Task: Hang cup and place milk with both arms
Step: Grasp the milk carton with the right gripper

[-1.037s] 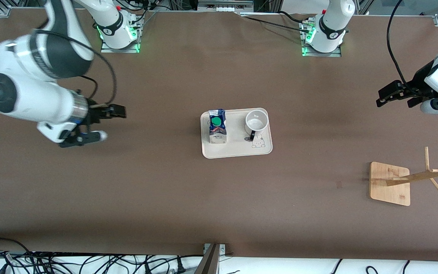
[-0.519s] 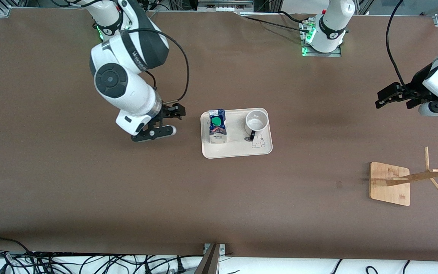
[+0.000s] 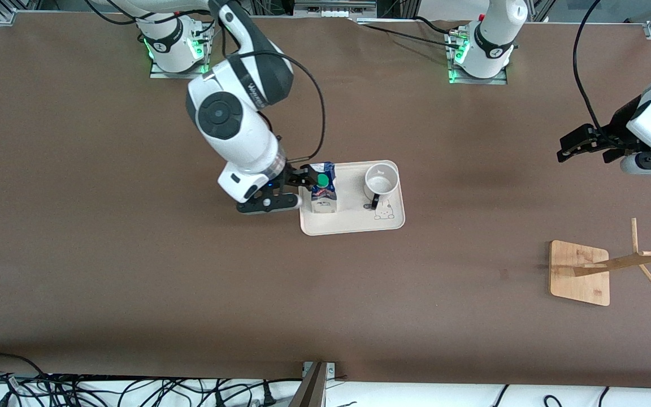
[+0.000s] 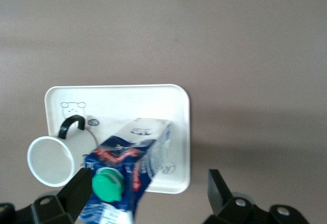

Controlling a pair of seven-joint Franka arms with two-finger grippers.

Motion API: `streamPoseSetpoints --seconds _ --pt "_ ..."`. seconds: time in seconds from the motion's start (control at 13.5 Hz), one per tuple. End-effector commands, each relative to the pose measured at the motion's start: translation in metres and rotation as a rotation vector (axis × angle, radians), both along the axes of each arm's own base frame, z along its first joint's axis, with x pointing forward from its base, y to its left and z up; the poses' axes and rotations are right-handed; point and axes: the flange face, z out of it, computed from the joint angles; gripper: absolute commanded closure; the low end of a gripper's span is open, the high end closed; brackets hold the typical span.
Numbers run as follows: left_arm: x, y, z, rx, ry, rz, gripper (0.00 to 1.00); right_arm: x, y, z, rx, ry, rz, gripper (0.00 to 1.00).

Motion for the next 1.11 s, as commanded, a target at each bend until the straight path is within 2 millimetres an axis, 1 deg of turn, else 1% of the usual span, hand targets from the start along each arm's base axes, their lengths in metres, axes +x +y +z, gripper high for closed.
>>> streamPoseSetpoints --seconds 0.0,0.07,0.15,0.37,0.44,0.59,0.81,0.89,1.04 --pt "0.005 0.001 0.005 0.004 -0.001 0.004 0.00 -0.002 0.021 0.003 0.013 0.000 -0.037 0.00" --pt "0.005 0.001 0.005 0.004 0.001 0.004 0.00 -0.003 0.022 0.002 0.015 0.007 -0.053 0.00" --pt "0.005 0.001 0.005 0.004 -0.001 0.004 0.00 -0.003 0.024 -0.004 0.016 0.021 -0.079 0.00" --pt "0.005 0.000 0.005 0.004 -0.001 0.003 0.00 -0.002 0.028 -0.032 -0.003 0.045 -0.096 0.00" --pt "0.005 0.002 0.005 0.004 -0.001 0.006 0.00 -0.002 0.030 -0.035 -0.003 0.050 -0.109 0.00" --pt "0.004 0.003 0.004 0.004 0.002 0.007 0.00 -0.005 0.035 -0.034 0.002 0.058 -0.140 0.00" --pt "0.005 0.003 0.005 0.004 0.001 0.008 0.00 -0.008 0.038 -0.033 0.003 0.064 -0.134 0.00" --pt "0.005 0.003 0.004 0.004 0.002 0.008 0.00 -0.014 0.045 -0.034 0.000 0.064 -0.123 0.00" --pt "0.005 0.003 0.004 0.004 0.002 0.007 0.00 -0.021 0.052 -0.034 -0.002 0.065 -0.102 0.00"
